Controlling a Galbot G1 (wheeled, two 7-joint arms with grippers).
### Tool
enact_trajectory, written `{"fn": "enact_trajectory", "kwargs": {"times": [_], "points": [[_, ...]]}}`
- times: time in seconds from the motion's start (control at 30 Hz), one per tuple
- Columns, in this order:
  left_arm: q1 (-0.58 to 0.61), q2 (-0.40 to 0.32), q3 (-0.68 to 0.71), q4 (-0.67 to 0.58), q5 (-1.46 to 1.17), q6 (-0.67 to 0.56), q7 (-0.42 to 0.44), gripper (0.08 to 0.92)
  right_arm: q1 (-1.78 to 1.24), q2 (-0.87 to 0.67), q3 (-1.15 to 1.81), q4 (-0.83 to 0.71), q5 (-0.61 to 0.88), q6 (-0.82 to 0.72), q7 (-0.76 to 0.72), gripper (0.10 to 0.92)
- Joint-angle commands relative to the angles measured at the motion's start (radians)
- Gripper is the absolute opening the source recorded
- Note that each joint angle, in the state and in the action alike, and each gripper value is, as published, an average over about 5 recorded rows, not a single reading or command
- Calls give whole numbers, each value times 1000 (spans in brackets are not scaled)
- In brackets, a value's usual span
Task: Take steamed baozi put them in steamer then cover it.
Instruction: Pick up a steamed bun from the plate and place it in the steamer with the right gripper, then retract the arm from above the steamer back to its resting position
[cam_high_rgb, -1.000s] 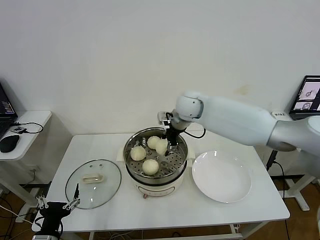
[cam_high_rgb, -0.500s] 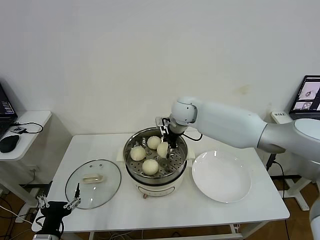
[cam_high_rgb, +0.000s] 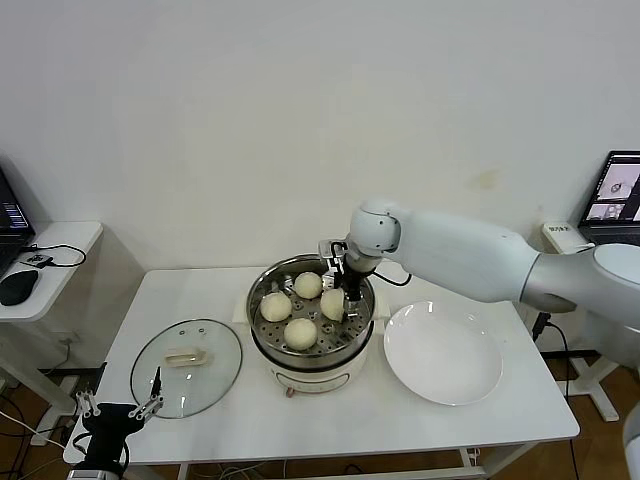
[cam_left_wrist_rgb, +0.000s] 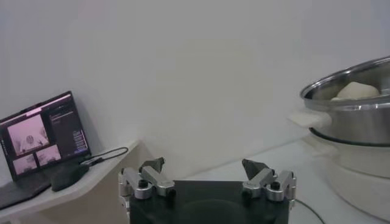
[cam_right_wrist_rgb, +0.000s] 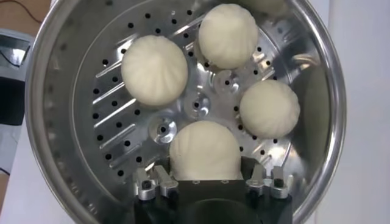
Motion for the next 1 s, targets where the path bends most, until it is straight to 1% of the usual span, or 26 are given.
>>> {"fn": "enact_trajectory", "kwargs": {"times": [0.03, 0.23, 0.33, 0.4, 0.5, 0.6, 0.67, 0.73, 0.8, 0.9, 1.0], "points": [[-3, 2, 3, 1, 2, 2, 1, 823, 15, -43, 37, 21, -16, 31, -6, 819], [-5, 5, 3, 1, 1, 3, 1, 823, 43, -105, 89, 80, -8, 47, -2, 823], [-10, 10, -4, 0, -5, 7, 1, 823, 48, -153, 121, 132, 40, 31, 53, 823], [-14, 14, -9, 0, -11, 10, 0, 823, 38, -192, 144, 175, 92, 7, 140, 823], [-17, 17, -11, 2, -16, 13, -1, 823, -16, -257, 186, 259, 202, -18, 362, 823], [-18, 15, -8, 3, -15, 12, -2, 823, -142, -331, 273, 361, 340, 26, 646, 823], [-19, 13, -5, 3, -14, 11, -2, 823, -270, -377, 370, 417, 382, 98, 797, 823], [-22, 12, -3, 3, -14, 10, -2, 823, -422, -417, 496, 459, 369, 169, 888, 823], [-24, 11, -1, 3, -12, 10, -2, 823, -598, -451, 642, 503, 331, 224, 943, 823], [-25, 8, 3, 5, -9, 10, -3, 823, -866, -481, 866, 563, 285, 288, 1008, 823], [-29, 7, 7, 14, -5, 10, -7, 823, -1100, -461, 1090, 596, 217, 346, 1036, 823]]}}
